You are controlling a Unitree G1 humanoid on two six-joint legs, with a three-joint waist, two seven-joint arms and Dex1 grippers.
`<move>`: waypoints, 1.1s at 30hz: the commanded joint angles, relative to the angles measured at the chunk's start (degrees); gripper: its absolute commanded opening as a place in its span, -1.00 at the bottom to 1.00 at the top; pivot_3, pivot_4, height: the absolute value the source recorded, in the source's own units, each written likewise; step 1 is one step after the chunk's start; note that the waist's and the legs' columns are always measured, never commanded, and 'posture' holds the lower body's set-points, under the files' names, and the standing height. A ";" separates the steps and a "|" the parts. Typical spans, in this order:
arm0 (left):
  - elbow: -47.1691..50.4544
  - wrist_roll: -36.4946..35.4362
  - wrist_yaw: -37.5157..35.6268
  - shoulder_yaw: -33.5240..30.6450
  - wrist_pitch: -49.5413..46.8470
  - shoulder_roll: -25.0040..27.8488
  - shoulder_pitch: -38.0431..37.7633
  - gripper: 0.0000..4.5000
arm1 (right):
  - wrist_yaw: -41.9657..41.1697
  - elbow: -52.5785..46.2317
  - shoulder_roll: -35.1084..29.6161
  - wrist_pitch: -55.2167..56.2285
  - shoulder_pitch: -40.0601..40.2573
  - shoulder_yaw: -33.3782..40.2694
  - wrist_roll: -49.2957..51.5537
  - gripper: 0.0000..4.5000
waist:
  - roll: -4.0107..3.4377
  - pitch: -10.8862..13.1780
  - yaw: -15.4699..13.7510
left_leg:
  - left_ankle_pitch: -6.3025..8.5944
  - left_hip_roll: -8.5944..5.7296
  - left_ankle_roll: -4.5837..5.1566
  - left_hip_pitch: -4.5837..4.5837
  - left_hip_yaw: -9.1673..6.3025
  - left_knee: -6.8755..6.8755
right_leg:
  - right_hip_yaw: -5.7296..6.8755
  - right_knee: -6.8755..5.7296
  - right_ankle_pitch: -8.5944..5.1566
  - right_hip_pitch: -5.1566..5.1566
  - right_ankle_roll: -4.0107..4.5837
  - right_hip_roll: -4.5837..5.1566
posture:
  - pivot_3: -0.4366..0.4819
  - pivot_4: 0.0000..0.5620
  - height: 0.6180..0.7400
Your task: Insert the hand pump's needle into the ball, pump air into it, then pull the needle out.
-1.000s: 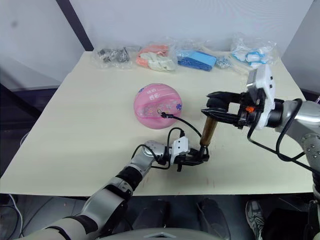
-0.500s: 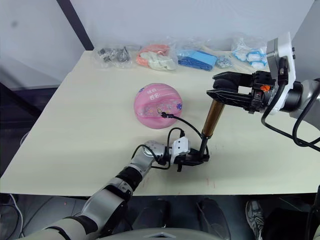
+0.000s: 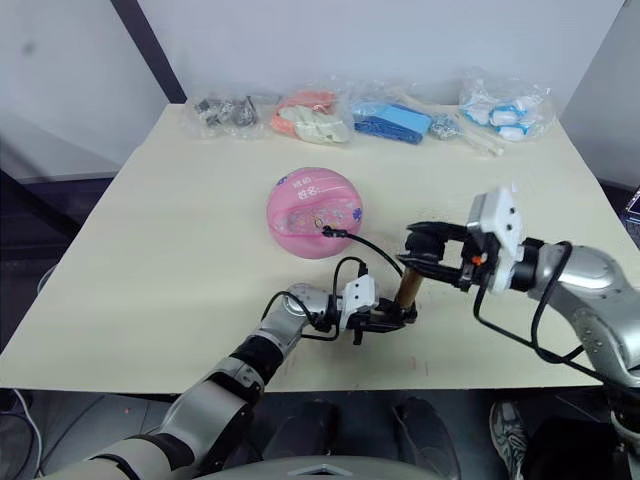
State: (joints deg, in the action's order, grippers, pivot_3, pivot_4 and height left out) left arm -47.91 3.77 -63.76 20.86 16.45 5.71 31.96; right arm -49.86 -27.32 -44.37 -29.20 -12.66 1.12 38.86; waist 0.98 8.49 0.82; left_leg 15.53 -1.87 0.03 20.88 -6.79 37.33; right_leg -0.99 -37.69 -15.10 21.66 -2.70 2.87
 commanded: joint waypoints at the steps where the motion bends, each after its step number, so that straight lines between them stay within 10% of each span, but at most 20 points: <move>1: -2.16 1.84 -0.74 1.51 -1.17 1.08 -1.58 -0.51 | -0.33 2.05 1.26 0.72 1.96 -4.82 -4.79 -0.14 | 0.00 0.00 -0.02 | 0.00 0.00 0.00 0.00 0.00 -0.01 | 0.00 0.00 0.00 0.00 0.00 0.00 | -0.05 -0.47 1.00; 10: -2.92 1.87 -0.55 1.59 -0.86 0.41 -1.16 -0.51 | 0.70 2.59 4.77 2.36 1.61 -7.87 -9.46 -0.14 | 0.00 -0.01 -0.02 | 0.00 0.00 0.00 -0.03 -0.01 -0.01 | 0.00 0.00 0.01 -0.02 0.01 0.00 | -0.05 -0.47 1.00; 33: -4.80 2.93 -0.46 2.50 -0.15 -0.69 -0.83 -0.51 | -1.46 1.48 -8.53 -16.57 -21.85 12.18 14.43 -0.14 | -0.16 0.20 -0.44 | 0.00 -0.09 0.00 0.27 -0.14 0.00 | 0.13 0.11 0.02 0.11 0.02 0.15 | -0.05 -0.47 1.00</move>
State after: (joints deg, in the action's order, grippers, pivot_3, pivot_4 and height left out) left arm -49.52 3.77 -63.82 20.84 17.37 4.60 32.81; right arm -52.09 -25.71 -51.90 -46.25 -32.07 8.78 51.87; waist 0.82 8.68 0.38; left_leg 15.53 -1.96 0.04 21.16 -6.96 37.34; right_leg -0.84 -37.58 -15.08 21.77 -2.67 3.02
